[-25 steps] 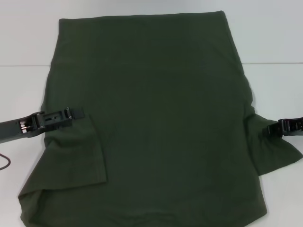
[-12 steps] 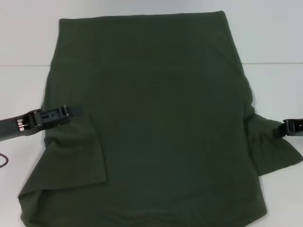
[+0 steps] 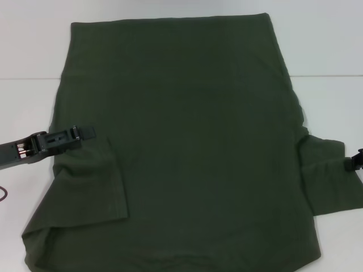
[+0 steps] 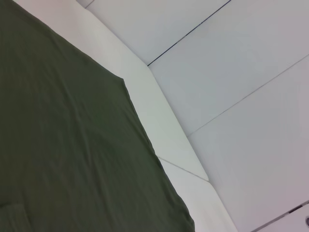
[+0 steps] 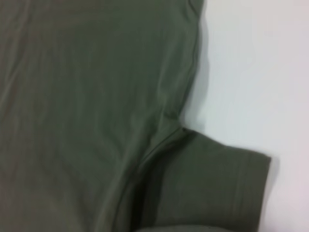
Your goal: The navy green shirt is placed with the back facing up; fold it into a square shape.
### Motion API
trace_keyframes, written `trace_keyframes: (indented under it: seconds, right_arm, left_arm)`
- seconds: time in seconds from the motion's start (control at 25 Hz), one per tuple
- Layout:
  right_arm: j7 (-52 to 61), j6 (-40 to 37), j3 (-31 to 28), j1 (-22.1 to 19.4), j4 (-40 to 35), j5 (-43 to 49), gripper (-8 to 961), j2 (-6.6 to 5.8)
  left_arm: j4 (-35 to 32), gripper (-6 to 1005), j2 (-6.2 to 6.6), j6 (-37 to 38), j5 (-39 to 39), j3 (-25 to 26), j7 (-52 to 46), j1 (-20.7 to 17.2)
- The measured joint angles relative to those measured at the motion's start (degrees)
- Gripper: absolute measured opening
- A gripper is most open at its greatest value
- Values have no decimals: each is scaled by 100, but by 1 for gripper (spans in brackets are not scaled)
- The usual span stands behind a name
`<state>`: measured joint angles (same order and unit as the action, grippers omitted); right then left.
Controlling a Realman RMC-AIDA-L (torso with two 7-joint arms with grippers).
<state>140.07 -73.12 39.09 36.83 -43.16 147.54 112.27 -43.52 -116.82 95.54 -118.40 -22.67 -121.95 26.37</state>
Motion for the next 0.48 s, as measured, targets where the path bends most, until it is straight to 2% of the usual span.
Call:
trace_keyframes:
  seconds: [0.24, 0.48]
  right_arm:
    - [-73, -253, -275, 11, 0, -80, 87, -63]
    - [-45, -338, -292, 25, 0, -84, 124, -94]
  left_arm:
    - [2, 904, -7, 0, 2, 0, 47, -2]
    - [2, 904, -15, 6, 15, 0, 49, -48]
